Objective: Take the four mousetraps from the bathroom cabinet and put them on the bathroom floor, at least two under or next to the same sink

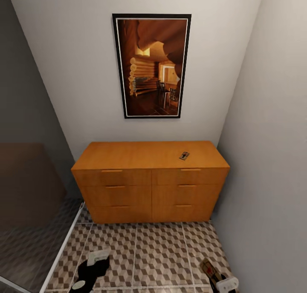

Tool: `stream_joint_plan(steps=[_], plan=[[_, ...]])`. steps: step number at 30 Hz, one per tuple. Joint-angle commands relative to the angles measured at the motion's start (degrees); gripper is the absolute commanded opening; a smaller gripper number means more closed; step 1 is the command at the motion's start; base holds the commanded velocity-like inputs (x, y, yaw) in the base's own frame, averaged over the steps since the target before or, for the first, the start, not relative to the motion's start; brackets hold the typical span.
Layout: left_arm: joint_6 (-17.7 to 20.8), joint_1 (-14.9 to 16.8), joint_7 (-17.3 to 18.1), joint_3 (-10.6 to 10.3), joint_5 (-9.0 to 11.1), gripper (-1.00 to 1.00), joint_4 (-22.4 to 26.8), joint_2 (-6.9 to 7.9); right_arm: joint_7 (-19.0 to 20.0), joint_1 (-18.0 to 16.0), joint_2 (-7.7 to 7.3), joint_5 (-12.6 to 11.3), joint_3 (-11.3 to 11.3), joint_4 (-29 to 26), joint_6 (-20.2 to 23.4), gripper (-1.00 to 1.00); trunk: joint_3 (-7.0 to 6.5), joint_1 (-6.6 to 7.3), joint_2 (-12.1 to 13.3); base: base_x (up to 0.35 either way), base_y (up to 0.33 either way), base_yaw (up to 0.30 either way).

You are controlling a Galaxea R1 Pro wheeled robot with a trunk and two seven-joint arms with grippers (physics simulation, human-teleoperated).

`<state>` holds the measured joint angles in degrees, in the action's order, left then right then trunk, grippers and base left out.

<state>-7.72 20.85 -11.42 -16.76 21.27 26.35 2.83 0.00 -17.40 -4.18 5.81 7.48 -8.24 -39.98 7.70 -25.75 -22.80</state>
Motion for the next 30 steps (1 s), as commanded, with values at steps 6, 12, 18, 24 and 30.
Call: stream_joint_plan(steps=[6,12,18,24,30], plan=[[13.67,10.51,-2.92,-0.14,0.37,1.0,4.25,-0.73,-0.76,1.28,0.42,0.16,0.0,0.22,-2.8,-1.0,0.12,-0.03,-0.12,0.0,0.0,0.0],[19.8,16.89,-4.98,0.2,0.71,1.0,5.0,-2.17,-0.75,1.06,0.4,0.1,-0.09,-0.1,-3.65,-1.0,0.12,-0.03,-0.12,0.0,0.0,0.0],[18.65,16.36,-4.87,0.48,0.94,1.0,6.93,-2.88,-0.69,0.45,0.51,-0.01,-0.09,-0.28,-3.94,-1.0,0.12,-0.03,-0.12,0.0,0.0,0.0],[16.72,15.69,-4.85,0.42,0.89,1.0,8.3,-4.82,-0.78,0.91,0.65,-0.07,-0.09,1.66,-4.04,-1.0,0.12,-0.03,-0.12,0.0,0.0,0.0],[14.8,15.63,-4.84,0.41,0.88,1.0,8.13,-5.43,-0.79,0.96,0.66,-0.08,-0.07,3.6,-4.05,-1.0,0.12,-0.03,-0.12,0.0,0.0,0.0]])
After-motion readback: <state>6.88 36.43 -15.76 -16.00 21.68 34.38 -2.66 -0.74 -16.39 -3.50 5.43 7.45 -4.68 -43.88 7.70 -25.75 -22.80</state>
